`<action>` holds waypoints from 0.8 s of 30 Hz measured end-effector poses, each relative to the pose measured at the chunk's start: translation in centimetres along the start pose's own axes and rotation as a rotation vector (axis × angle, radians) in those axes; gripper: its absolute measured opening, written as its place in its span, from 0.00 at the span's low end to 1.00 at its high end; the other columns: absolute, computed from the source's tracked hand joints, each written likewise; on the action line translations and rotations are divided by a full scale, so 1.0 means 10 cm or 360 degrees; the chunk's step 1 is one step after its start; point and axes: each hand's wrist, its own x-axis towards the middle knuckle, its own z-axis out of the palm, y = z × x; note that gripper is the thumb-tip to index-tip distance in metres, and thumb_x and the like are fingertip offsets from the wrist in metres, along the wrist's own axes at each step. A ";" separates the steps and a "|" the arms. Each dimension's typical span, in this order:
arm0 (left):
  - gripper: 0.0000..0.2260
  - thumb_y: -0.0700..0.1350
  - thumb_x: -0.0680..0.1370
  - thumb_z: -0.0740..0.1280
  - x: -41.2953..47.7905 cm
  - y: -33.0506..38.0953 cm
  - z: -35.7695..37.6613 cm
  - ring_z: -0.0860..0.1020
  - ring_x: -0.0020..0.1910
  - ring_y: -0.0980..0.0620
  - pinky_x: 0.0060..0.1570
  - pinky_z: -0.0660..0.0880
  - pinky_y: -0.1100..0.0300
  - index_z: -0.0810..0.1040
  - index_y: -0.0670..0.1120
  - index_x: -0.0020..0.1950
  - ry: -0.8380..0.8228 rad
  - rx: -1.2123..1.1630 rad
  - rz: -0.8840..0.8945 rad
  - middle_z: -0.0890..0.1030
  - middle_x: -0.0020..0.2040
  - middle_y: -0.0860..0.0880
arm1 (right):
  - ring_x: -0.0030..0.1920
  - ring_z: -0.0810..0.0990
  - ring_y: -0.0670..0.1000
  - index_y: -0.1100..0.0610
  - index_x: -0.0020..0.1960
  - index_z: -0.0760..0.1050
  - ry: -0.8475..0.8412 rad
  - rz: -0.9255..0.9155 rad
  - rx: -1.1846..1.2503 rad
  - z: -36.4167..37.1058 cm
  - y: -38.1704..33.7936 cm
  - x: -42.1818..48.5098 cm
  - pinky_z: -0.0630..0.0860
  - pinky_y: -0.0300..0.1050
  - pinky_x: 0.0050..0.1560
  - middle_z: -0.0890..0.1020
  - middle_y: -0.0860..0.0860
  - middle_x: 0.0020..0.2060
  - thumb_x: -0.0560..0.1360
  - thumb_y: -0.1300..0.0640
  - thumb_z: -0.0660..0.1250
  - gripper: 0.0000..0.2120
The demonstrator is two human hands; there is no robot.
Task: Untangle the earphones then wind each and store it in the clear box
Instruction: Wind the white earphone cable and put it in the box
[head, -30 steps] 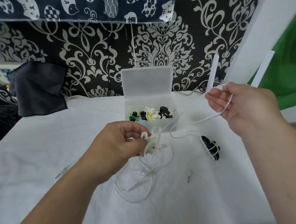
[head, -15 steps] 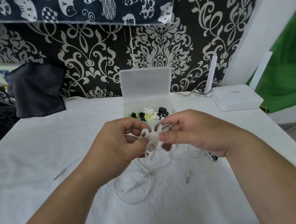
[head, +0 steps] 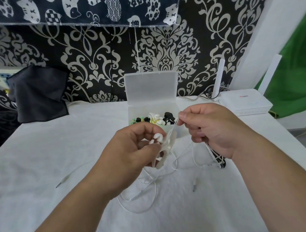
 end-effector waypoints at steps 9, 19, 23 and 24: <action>0.09 0.40 0.74 0.68 0.02 -0.03 0.06 0.81 0.42 0.48 0.47 0.78 0.56 0.82 0.42 0.52 0.0003 -0.0383 -0.0017 0.83 0.43 0.42 | 0.25 0.62 0.47 0.59 0.37 0.81 0.0056 0.0098 -0.0049 0.07 0.06 0.02 0.62 0.41 0.29 0.67 0.48 0.26 0.80 0.60 0.66 0.14; 0.06 0.38 0.79 0.67 0.09 -0.07 -0.02 0.82 0.43 0.48 0.53 0.79 0.50 0.82 0.45 0.52 0.0545 -0.0267 0.0128 0.85 0.44 0.43 | 0.27 0.66 0.45 0.53 0.39 0.81 -0.0604 0.0151 -0.0577 0.47 0.12 -0.13 0.64 0.40 0.32 0.71 0.46 0.29 0.84 0.52 0.59 0.18; 0.05 0.38 0.79 0.67 0.09 -0.09 -0.03 0.82 0.43 0.49 0.52 0.78 0.50 0.81 0.44 0.52 0.0636 -0.0286 0.0130 0.84 0.45 0.42 | 0.26 0.65 0.44 0.59 0.45 0.82 -0.0689 0.0115 -0.0470 0.49 0.09 -0.16 0.64 0.36 0.30 0.71 0.50 0.32 0.84 0.55 0.58 0.17; 0.05 0.38 0.79 0.67 0.09 -0.09 -0.02 0.83 0.43 0.49 0.51 0.78 0.51 0.81 0.44 0.52 0.0648 -0.0296 0.0124 0.85 0.45 0.43 | 0.26 0.65 0.43 0.60 0.46 0.82 -0.0708 0.0109 -0.0450 0.49 0.08 -0.17 0.63 0.35 0.30 0.70 0.51 0.32 0.84 0.55 0.58 0.16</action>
